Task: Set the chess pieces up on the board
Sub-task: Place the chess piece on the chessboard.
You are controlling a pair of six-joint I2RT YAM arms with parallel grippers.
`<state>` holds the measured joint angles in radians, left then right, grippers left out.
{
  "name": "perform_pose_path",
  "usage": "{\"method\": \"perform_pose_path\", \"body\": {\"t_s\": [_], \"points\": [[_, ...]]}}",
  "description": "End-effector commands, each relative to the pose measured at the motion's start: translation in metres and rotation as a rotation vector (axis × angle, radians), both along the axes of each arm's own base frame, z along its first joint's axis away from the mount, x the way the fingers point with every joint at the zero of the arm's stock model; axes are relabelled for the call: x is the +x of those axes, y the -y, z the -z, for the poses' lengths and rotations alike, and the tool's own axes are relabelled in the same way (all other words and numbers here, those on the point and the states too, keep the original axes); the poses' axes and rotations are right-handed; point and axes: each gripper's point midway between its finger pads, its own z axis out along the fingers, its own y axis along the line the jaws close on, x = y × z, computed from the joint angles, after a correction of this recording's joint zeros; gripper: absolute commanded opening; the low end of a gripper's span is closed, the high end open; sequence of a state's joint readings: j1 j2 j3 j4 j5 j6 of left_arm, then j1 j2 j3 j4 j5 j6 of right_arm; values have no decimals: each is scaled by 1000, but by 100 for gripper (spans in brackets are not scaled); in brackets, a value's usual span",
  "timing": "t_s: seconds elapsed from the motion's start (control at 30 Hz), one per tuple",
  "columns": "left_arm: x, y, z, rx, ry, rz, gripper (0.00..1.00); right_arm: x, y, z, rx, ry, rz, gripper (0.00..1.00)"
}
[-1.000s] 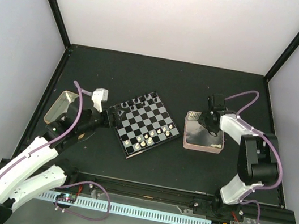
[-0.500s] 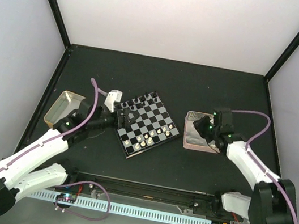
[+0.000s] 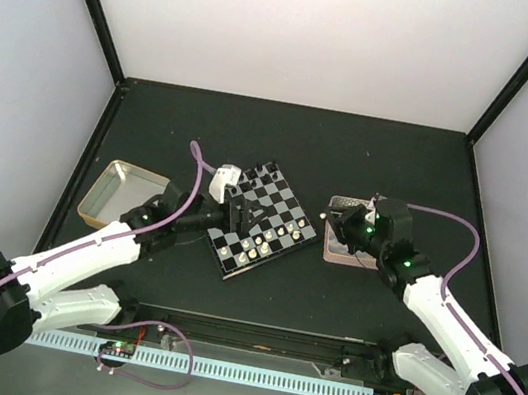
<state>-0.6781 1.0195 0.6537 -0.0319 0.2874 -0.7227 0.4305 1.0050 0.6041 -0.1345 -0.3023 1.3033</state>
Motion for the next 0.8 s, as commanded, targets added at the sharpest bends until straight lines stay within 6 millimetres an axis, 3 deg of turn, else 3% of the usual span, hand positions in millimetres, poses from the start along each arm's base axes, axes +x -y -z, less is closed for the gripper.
{"method": "perform_pose_path", "body": {"t_s": [0.0, 0.27, 0.47, 0.77], "points": [[9, 14, -26, -70, 90, 3, 79, -3, -12, -23, 129, -13, 19, 9], [9, 45, -37, -87, 144, 96, 74, -10, -30, -35, 220, -46, -21, 9], [-4, 72, -47, -112, 218, 197, 69, -17, -47, -40, 256, -71, -70, 9], [-6, 85, -32, -46, 237, 207, 51, -26, -71, -44, 288, -101, -131, 9]]}}
